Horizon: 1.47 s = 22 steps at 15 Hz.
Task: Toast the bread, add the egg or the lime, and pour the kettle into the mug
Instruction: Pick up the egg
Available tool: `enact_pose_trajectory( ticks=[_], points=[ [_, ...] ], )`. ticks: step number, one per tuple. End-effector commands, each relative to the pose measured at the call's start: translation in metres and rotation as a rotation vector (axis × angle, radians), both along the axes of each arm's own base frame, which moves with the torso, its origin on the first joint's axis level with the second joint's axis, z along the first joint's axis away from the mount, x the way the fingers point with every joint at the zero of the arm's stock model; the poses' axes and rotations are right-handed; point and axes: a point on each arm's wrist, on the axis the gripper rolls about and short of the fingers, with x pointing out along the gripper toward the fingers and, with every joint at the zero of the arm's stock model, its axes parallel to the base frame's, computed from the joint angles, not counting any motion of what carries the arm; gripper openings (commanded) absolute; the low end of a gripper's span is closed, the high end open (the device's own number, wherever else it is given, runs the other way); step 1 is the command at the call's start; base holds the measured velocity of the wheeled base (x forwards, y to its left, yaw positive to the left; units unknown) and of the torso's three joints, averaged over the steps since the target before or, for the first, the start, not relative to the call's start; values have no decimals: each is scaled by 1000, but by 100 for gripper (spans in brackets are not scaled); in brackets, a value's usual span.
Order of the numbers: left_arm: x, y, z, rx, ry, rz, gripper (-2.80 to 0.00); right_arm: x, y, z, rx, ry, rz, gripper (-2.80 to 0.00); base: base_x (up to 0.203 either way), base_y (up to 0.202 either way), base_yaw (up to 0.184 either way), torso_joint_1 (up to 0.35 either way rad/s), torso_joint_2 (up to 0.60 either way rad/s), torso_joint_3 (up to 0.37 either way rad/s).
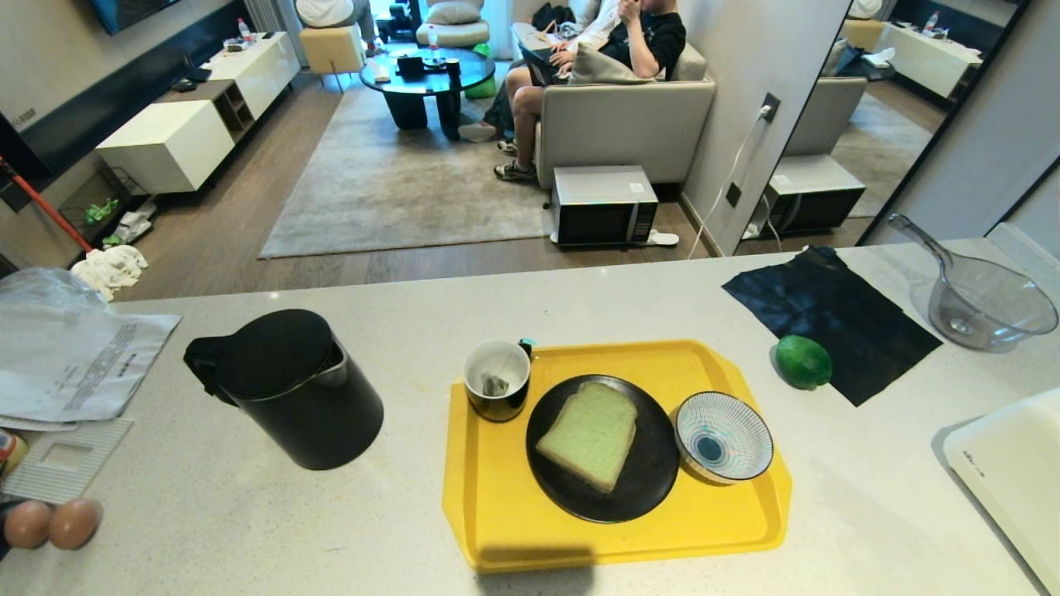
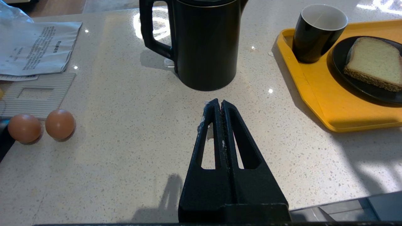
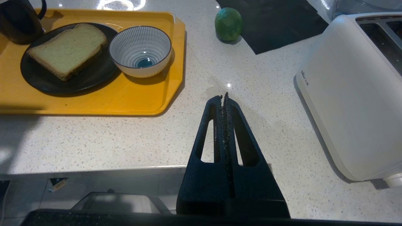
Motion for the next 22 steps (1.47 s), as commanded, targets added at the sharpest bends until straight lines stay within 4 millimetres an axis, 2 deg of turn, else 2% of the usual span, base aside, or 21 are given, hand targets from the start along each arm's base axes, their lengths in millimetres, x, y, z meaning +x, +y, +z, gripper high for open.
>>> enact_pose_trajectory(
  ticks=[1, 22],
  points=[
    [1, 0, -5, 1, 15, 0, -280, 0, 0, 0, 0, 1, 0, -280, 0, 0, 0, 0, 0, 0],
    [1, 0, -5, 0, 15, 0, -280, 0, 0, 0, 0, 1, 0, -280, 0, 0, 0, 0, 0, 0]
  ],
)
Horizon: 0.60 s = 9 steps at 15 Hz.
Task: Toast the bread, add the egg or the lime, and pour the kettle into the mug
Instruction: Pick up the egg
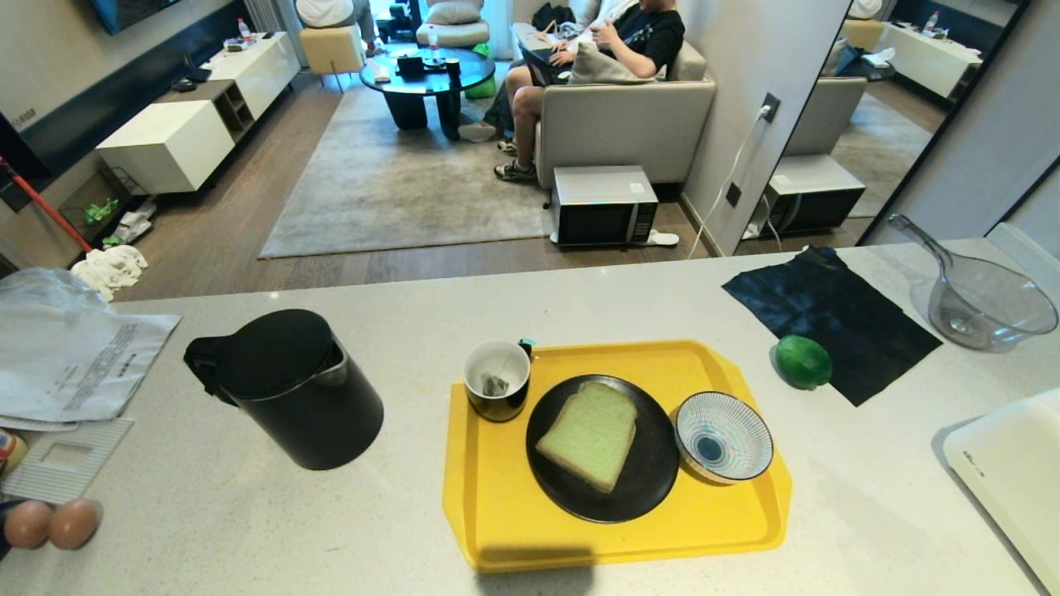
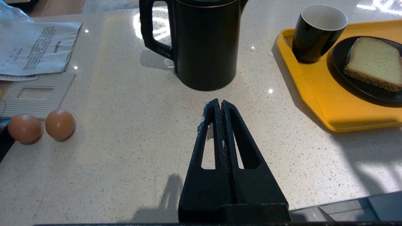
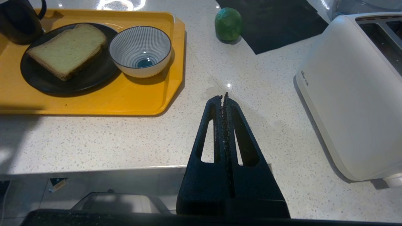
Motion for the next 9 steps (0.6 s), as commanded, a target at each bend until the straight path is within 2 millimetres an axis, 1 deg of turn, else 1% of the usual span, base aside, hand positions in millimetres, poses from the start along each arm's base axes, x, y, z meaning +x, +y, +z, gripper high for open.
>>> enact_pose_trajectory(
  ticks=[1, 9],
  points=[
    [1, 0, -5, 0, 15, 1, -280, 0, 0, 0, -1, 1, 0, -280, 0, 0, 0, 0, 0, 0],
    [1, 0, -5, 0, 15, 0, -280, 0, 0, 0, -1, 1, 0, -280, 0, 0, 0, 0, 0, 0]
  ],
)
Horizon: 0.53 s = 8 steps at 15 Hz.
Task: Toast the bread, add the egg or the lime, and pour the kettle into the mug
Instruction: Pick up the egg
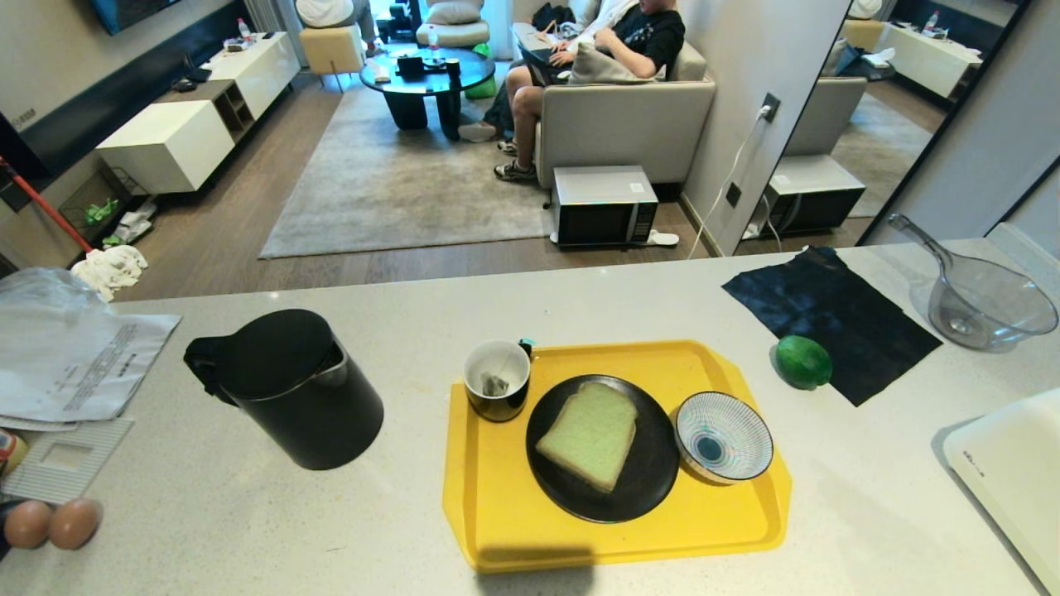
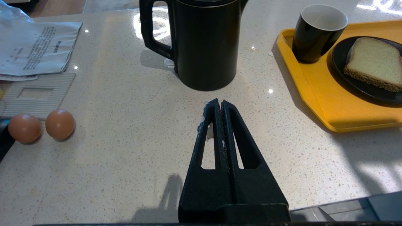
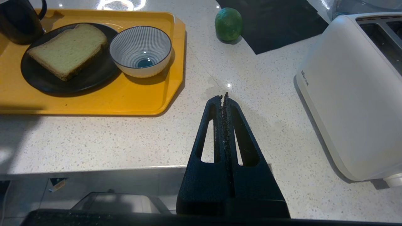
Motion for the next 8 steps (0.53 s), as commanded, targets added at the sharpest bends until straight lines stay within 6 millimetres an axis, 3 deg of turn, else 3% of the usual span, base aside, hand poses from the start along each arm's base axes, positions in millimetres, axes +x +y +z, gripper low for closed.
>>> enact_pose_trajectory(
  ticks=[1, 8],
  points=[
    [1, 0, -5, 0, 16, 0, -280, 0, 0, 0, 0, 1, 0, -280, 0, 0, 0, 0, 0, 0],
    [1, 0, -5, 0, 16, 0, -280, 0, 0, 0, -2, 0, 0, -280, 0, 0, 0, 0, 0, 0]
  ],
)
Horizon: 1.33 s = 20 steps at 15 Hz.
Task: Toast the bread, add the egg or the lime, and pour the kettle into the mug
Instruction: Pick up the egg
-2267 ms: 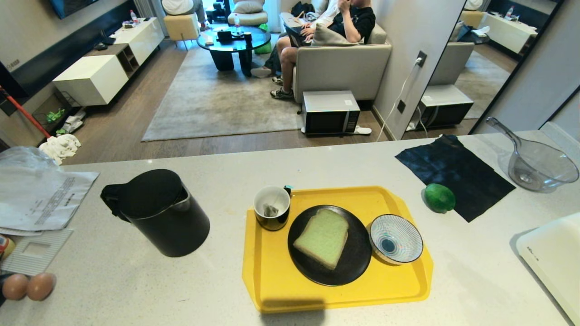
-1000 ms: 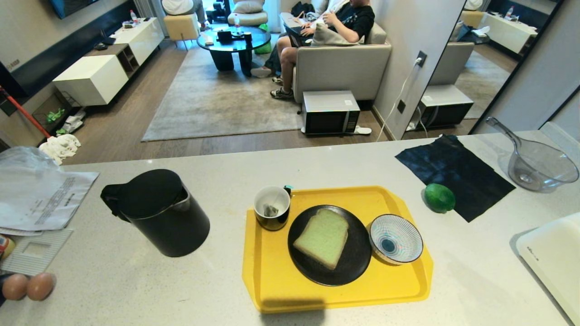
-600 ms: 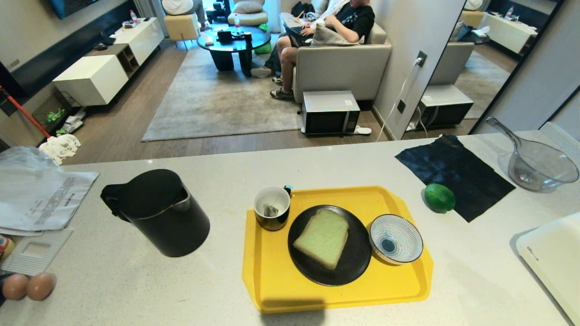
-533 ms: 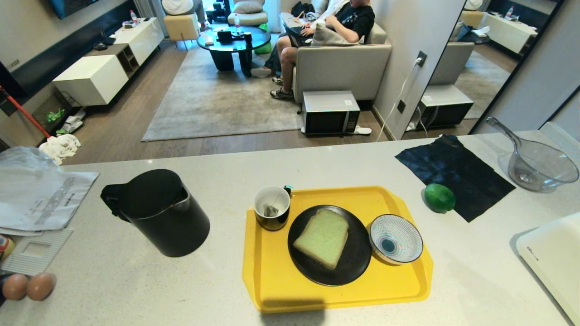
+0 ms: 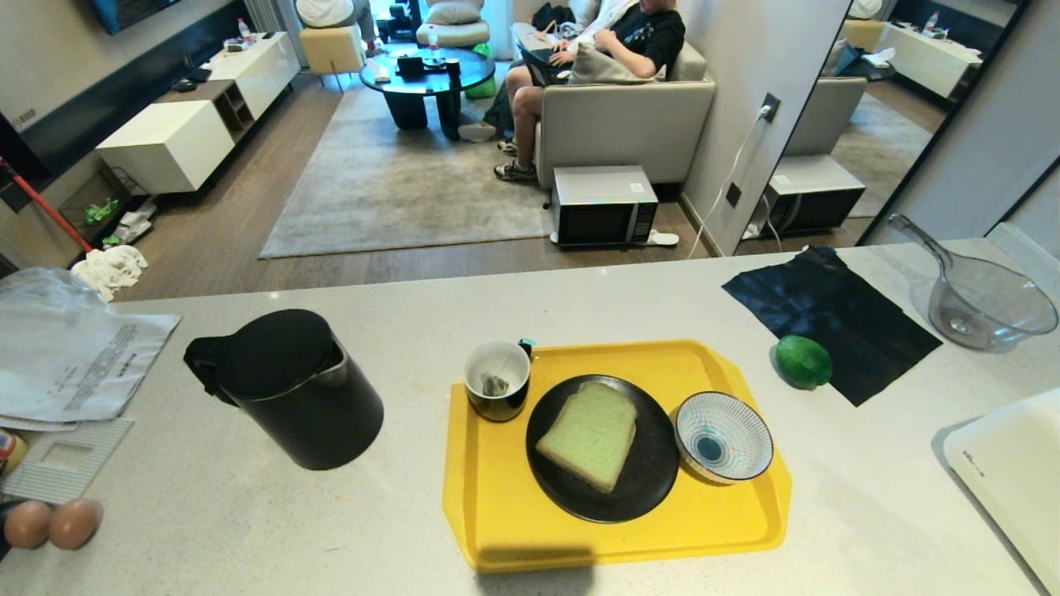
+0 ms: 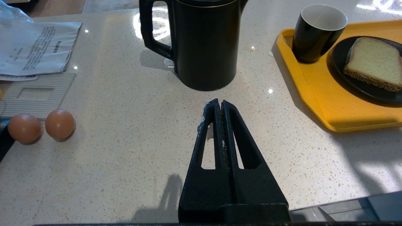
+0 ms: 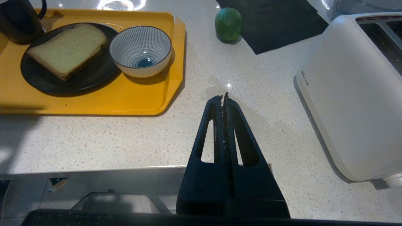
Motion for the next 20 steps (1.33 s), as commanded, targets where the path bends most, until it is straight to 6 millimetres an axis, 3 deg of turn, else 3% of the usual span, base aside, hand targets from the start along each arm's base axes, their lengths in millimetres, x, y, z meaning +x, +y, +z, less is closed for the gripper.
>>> enact_pose_trajectory(
  ticks=[1, 20],
  points=[
    [1, 0, -5, 0, 16, -1, -280, 0, 0, 0, -1, 1, 0, -280, 0, 0, 0, 0, 0, 0],
    [1, 0, -5, 0, 16, 1, -280, 0, 0, 0, 1, 0, 0, -280, 0, 0, 0, 0, 0, 0]
  ],
)
